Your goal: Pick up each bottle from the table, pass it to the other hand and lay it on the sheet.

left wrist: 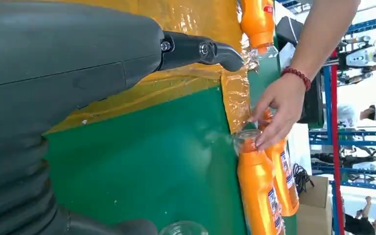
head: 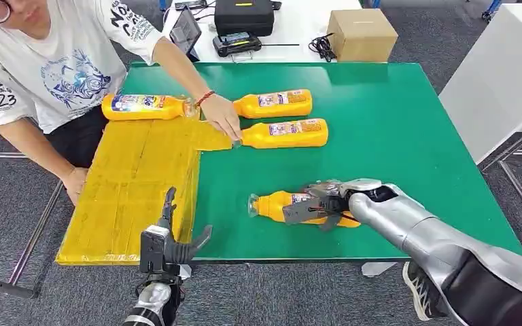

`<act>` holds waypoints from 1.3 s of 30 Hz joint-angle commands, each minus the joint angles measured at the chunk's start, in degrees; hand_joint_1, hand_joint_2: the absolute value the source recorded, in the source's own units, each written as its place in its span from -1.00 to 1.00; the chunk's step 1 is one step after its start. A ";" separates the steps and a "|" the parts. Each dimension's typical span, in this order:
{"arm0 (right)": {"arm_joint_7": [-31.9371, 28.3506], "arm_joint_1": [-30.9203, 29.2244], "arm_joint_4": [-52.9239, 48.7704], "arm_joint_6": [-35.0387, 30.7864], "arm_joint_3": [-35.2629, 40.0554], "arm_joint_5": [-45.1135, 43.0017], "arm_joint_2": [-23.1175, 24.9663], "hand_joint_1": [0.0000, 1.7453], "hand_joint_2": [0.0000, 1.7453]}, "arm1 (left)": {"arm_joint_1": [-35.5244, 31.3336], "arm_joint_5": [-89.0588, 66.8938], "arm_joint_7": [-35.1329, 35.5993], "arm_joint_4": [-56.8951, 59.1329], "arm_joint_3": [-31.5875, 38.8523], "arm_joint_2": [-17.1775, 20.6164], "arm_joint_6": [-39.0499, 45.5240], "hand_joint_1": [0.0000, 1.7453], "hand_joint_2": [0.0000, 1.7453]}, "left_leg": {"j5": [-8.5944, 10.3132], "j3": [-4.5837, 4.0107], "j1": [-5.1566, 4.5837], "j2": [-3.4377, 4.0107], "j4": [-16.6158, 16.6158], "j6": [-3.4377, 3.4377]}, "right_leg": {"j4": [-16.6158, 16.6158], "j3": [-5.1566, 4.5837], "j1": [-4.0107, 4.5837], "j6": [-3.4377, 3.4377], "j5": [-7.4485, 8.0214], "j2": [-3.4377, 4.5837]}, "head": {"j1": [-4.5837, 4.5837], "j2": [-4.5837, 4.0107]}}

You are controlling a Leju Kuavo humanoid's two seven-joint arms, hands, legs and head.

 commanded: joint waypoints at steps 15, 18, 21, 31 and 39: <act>-1.75 3.01 4.17 -15.30 -6.73 3.11 4.83 1.00 1.00 | 0.91 -0.12 0.25 -1.21 1.71 0.77 -0.06 -1.00 1.00 | -0.10 0.46 0.11 0.05 -0.06 -0.08 | -0.10 0.49 0.12 -0.15 -0.09 0.03 | 0.00 0.00; -5.35 15.87 -8.41 -36.02 -25.74 5.72 6.92 1.00 1.00 | 2.87 -0.45 0.83 -5.02 2.66 0.28 -0.38 -1.00 1.00 | -0.11 0.40 0.09 0.06 -0.04 -0.08 | -0.06 0.43 0.10 -0.16 -0.10 0.05 | 0.00 0.00; -6.23 30.66 -27.04 -48.12 -45.66 15.54 14.92 1.00 1.00 | 5.51 -1.24 1.89 -10.46 3.12 -0.42 -0.85 -1.00 1.00 | -0.16 0.48 0.23 0.18 -0.13 -0.12 | -0.22 0.50 0.25 -0.18 -0.07 0.19 | 0.04 0.00; -14.67 39.71 -39.49 -53.88 -59.05 17.06 22.15 1.00 1.00 | 7.45 0.75 3.70 -16.62 1.80 -1.20 -2.94 -1.00 1.00 | -0.10 -0.10 0.28 -0.39 0.00 -0.11 | 0.03 0.02 0.23 -0.16 -0.20 -0.34 | 0.04 0.00; -14.67 39.71 -39.49 -53.88 -59.05 17.06 22.15 1.00 1.00 | 7.45 0.75 3.70 -16.62 1.80 -1.20 -2.94 -1.00 1.00 | -0.16 0.10 0.17 -0.25 -0.02 -0.15 | -0.01 0.17 0.16 -0.20 -0.20 -0.22 | 0.04 0.00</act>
